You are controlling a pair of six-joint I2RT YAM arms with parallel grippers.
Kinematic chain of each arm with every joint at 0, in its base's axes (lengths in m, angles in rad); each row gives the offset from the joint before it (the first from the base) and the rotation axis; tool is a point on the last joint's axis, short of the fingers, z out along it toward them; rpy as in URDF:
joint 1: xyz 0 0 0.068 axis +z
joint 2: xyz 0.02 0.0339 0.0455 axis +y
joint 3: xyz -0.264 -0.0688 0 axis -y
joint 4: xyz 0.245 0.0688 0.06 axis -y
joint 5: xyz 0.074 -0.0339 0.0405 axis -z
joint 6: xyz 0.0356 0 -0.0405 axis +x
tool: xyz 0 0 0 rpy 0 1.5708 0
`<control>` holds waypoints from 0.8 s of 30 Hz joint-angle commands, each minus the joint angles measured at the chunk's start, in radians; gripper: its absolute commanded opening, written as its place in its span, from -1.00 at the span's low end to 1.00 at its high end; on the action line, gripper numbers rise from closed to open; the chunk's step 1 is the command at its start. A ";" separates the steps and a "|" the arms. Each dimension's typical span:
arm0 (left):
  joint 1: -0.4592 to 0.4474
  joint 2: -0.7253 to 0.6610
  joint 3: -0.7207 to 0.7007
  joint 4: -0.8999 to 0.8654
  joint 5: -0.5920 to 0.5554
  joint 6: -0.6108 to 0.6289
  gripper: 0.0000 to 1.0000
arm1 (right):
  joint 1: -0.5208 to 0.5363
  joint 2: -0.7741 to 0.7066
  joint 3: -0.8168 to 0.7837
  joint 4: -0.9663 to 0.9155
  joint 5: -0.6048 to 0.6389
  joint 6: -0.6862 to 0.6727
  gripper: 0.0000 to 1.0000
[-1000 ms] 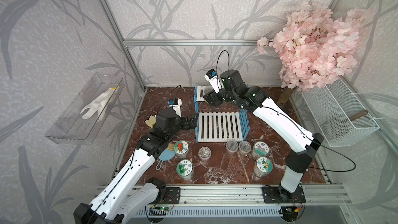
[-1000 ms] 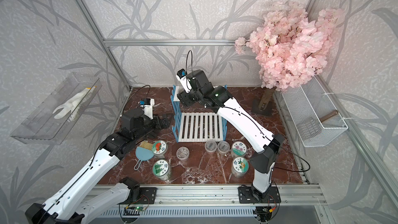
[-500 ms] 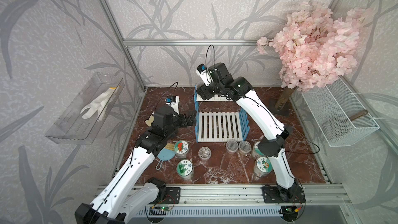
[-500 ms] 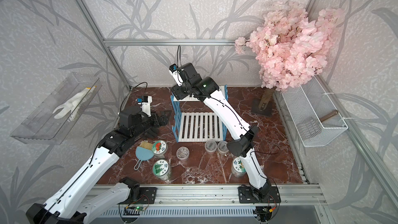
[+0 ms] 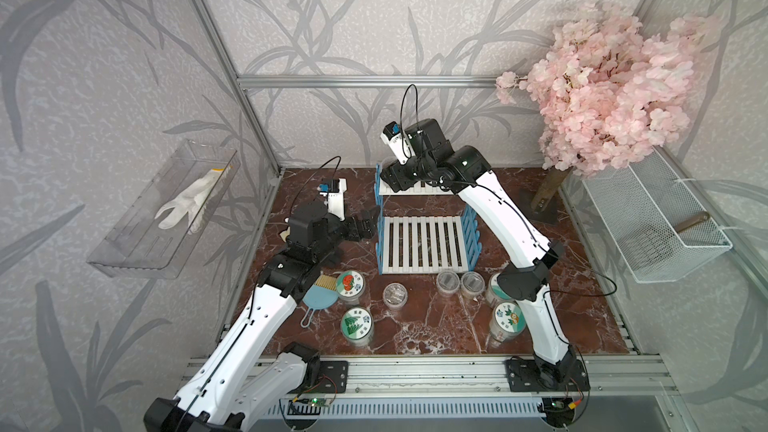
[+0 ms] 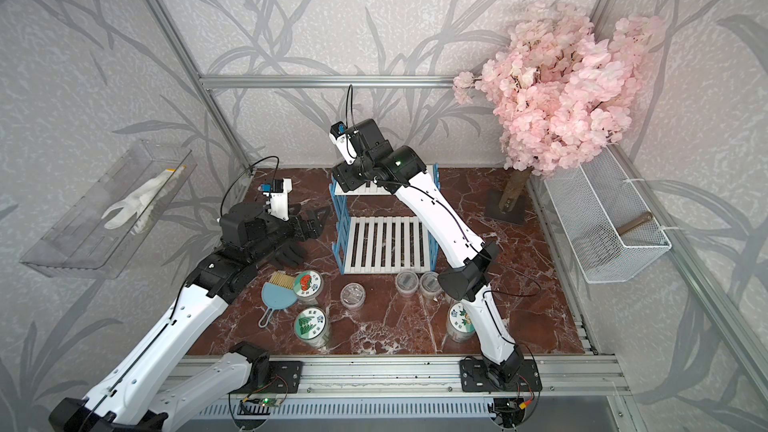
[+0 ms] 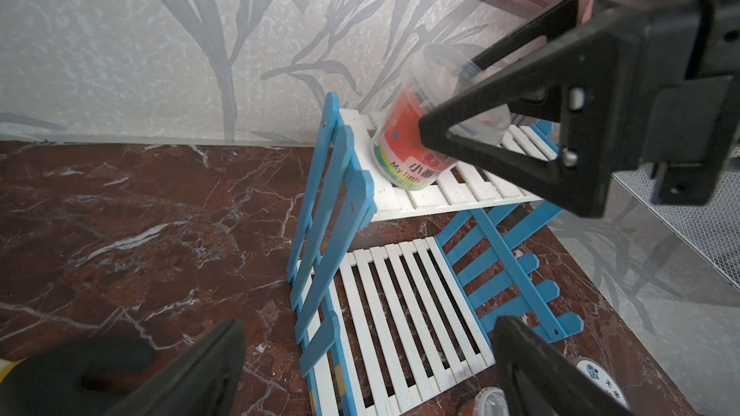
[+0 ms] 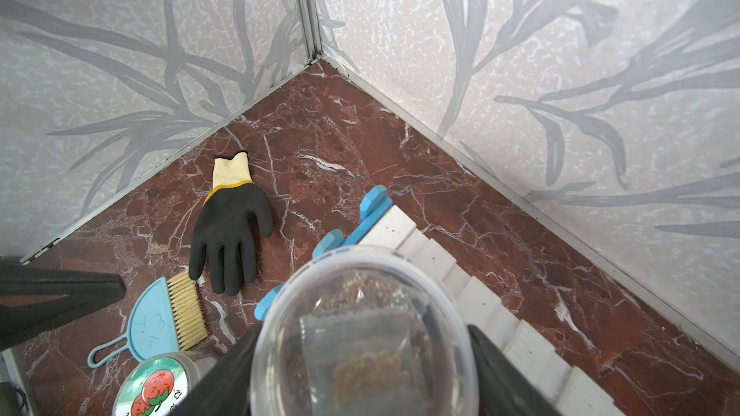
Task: Place the seed container on the shelf
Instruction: Place the seed jar on the shelf.
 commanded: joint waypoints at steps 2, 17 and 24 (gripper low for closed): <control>0.008 -0.007 0.004 0.071 0.009 0.043 1.00 | -0.007 0.012 0.027 -0.001 -0.024 0.012 0.47; 0.011 0.035 0.032 0.035 -0.010 0.209 1.00 | -0.015 0.021 0.029 0.004 -0.050 0.025 0.47; 0.082 0.050 -0.021 0.214 0.160 0.371 1.00 | -0.021 0.023 0.030 -0.012 -0.049 0.037 0.48</control>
